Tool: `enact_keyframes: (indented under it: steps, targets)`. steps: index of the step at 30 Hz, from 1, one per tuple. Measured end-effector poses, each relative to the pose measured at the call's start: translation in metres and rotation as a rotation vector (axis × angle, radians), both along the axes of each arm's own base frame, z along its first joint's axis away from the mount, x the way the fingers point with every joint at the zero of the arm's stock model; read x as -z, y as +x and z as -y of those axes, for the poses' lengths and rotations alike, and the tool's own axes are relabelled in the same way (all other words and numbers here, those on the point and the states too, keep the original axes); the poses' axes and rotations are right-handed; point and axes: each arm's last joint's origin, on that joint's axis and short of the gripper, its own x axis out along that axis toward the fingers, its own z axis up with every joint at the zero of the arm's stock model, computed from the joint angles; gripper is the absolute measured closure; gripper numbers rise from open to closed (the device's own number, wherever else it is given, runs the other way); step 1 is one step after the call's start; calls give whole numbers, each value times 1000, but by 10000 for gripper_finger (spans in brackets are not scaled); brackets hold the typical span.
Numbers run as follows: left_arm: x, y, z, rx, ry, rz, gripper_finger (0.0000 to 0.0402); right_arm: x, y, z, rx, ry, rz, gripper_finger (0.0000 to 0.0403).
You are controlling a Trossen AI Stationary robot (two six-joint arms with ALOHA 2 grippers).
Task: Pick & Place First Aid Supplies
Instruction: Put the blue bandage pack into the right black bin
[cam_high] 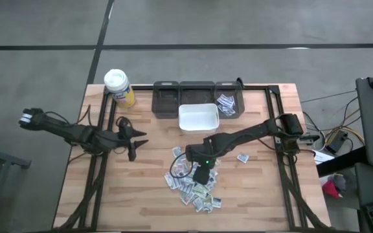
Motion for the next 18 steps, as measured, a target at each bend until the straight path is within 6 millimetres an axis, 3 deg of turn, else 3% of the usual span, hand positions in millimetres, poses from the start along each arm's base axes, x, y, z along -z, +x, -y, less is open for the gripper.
enact_keyframes:
  steps: [18]
  targets:
    - [-10,-21,-3,133,-33,114,241,0,2,1,54,-36,12,309]
